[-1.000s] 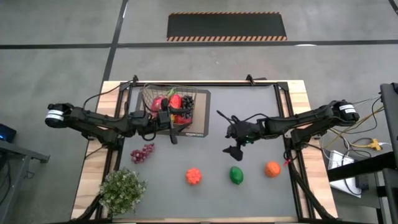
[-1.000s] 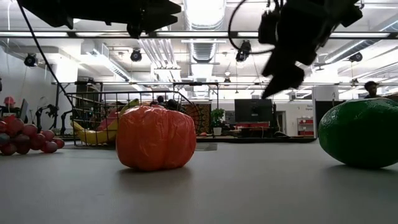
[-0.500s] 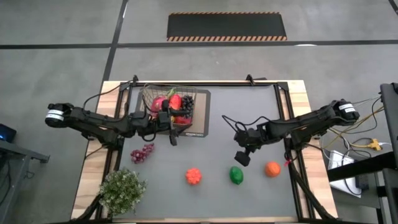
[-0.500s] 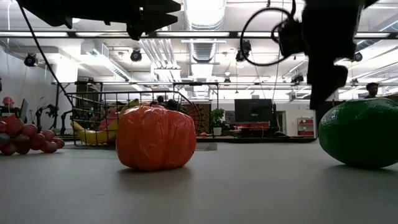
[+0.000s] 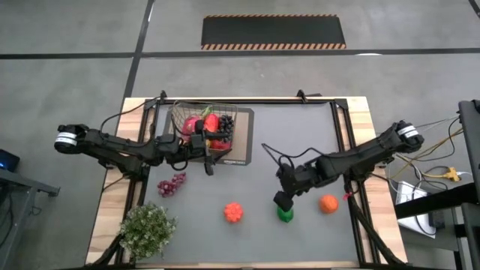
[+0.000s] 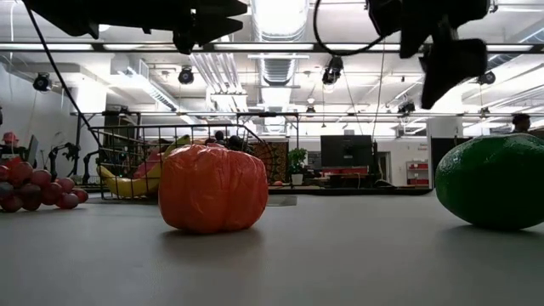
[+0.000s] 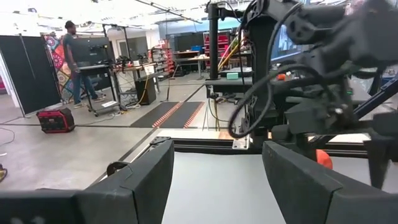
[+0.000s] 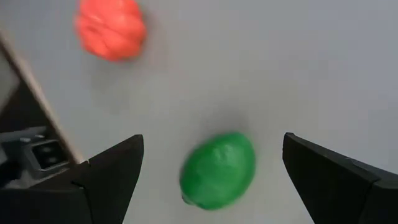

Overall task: Build produce basket
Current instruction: Put the green lime into the wire basket

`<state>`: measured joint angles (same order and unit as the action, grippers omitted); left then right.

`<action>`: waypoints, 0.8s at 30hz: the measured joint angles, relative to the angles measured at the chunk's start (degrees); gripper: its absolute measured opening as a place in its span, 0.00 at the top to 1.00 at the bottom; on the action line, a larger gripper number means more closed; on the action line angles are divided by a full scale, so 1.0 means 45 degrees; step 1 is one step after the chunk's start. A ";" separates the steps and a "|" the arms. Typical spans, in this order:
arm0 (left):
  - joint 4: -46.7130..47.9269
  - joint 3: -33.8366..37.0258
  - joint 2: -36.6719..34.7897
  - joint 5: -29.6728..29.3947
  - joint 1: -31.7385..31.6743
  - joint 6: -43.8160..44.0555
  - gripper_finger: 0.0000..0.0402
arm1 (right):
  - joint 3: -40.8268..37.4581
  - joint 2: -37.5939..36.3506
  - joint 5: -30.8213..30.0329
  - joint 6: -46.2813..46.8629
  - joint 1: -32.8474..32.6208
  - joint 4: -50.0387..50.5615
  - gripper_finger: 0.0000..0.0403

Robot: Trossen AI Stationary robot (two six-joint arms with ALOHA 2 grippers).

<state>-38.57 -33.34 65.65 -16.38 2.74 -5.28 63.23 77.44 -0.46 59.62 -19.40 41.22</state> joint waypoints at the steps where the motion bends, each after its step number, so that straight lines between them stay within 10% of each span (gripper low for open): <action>1: 0.0000 0.0000 0.0000 0.0000 0.0000 0.0005 0.43 | 0.0361 0.0303 -0.0039 0.0209 -0.0111 0.0511 0.09; 11: 0.0005 0.0000 -0.0005 0.0005 0.0014 0.0097 0.43 | 0.3434 0.3178 -0.0580 0.1499 -0.0609 0.5844 0.09; 24: 0.0015 0.0000 -0.0121 0.0005 0.0012 0.0102 0.43 | 0.5017 0.4413 -0.0139 0.3861 -0.1624 0.6424 0.09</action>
<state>-38.50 -33.34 65.10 -16.36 2.80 -4.82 85.80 97.30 -1.08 76.99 -26.71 70.13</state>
